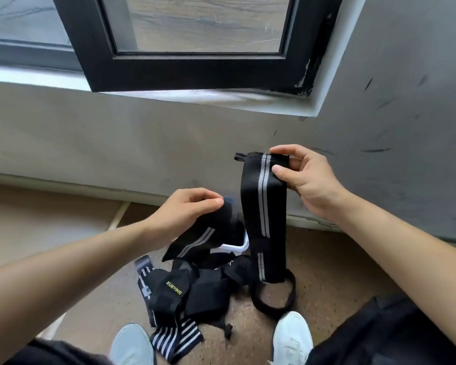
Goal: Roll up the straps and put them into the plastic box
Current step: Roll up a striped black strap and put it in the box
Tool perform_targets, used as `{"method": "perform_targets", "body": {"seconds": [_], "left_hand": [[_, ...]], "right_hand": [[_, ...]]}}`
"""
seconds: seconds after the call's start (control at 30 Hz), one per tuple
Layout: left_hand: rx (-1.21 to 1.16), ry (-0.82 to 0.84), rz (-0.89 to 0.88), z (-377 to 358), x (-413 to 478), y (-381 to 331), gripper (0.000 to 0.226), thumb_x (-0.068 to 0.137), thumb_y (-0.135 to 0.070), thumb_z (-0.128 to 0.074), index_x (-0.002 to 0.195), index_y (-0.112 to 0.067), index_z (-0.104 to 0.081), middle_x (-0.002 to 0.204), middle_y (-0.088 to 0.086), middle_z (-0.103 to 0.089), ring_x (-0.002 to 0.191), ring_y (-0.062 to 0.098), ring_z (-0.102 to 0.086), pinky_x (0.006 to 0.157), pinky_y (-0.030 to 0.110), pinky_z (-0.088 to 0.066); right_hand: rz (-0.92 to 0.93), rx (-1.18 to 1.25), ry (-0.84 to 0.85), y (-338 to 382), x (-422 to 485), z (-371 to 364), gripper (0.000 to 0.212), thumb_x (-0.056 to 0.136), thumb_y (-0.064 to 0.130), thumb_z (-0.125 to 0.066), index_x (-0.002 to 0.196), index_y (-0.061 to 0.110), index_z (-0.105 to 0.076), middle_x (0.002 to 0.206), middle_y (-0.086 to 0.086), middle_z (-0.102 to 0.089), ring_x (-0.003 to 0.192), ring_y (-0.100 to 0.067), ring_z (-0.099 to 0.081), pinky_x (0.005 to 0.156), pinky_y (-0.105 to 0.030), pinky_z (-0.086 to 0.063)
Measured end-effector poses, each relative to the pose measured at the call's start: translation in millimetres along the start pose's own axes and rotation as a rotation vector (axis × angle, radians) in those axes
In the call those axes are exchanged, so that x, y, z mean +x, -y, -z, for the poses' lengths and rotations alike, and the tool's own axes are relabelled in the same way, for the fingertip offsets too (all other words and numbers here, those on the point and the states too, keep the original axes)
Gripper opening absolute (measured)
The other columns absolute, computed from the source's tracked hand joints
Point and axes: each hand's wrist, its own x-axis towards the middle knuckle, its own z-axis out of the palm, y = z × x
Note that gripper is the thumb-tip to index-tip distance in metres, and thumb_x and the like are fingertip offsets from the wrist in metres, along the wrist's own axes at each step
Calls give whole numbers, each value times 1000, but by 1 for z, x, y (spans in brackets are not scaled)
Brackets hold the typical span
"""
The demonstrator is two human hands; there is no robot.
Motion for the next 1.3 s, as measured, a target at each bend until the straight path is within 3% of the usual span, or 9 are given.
{"method": "perform_targets", "body": {"seconds": [0.3,0.4,0.53,0.7,0.87,0.97,1.03,1.13,1.3], "left_hand": [[-7,-71,-76,-36,13,-5,58,85,-27,-83,139,-26,-62,117,-10,-74,106,1,-70,97,23,-55],[9,-76,-116,-43,23,-4,57,86,-25,-82,139,-31,-61,120,-10,-72,108,3,-70,101,30,-55],[-18,-77,-158,-44,38,-7,50,81,-34,-84,128,-28,-70,123,2,-73,112,16,-71,103,44,-56],[-90,-150,-161,-42,49,-9,6,88,-17,-80,86,-13,-76,84,5,-75,84,21,-71,99,59,-55],[-115,-219,-147,-37,51,-11,13,87,-18,-82,87,-7,-75,82,5,-73,81,20,-68,98,55,-55],[-155,-257,-144,-32,53,-12,18,86,-20,-83,90,-4,-74,85,8,-73,81,20,-68,96,54,-57],[-193,-281,-130,-30,53,-13,19,85,-19,-83,89,-3,-73,84,9,-71,79,20,-67,92,53,-58],[-223,-319,-109,-26,53,-14,15,85,-20,-84,88,-9,-75,86,9,-72,80,21,-68,93,51,-59],[-279,-328,-82,-19,53,-15,11,89,-20,-80,98,-13,-78,96,8,-78,89,19,-73,97,46,-59]], "right_hand": [[19,146,-28,18,0,-10,27,95,-6,-63,113,14,-67,104,-14,-70,91,-21,-70,74,-35,-61],[11,202,-44,19,3,-9,27,96,-7,-62,116,11,-65,106,-15,-70,93,-22,-70,75,-34,-61],[-7,257,-52,18,11,-11,25,97,-6,-60,116,11,-64,106,-14,-69,92,-21,-69,74,-31,-62],[-12,287,-120,13,19,-7,26,98,0,-62,122,11,-61,96,-7,-74,83,-15,-73,69,-27,-60],[-117,178,-222,-13,4,-11,59,95,40,-65,145,16,-46,93,0,-78,80,-15,-75,72,-33,-59],[-147,60,-135,-39,-14,-17,90,82,58,-70,157,25,-32,106,-2,-79,100,-18,-75,96,-44,-57],[-118,-16,-56,-50,-22,-20,87,86,46,-76,158,29,-29,110,-6,-78,108,-21,-73,106,-46,-51],[-62,-134,21,-55,-28,-27,83,93,10,-72,159,30,-26,104,-6,-77,102,-19,-73,100,-30,-54],[136,-325,-39,-49,-29,-35,77,92,0,-68,154,37,-39,85,-12,-66,83,-25,-66,86,-28,-55]]}}
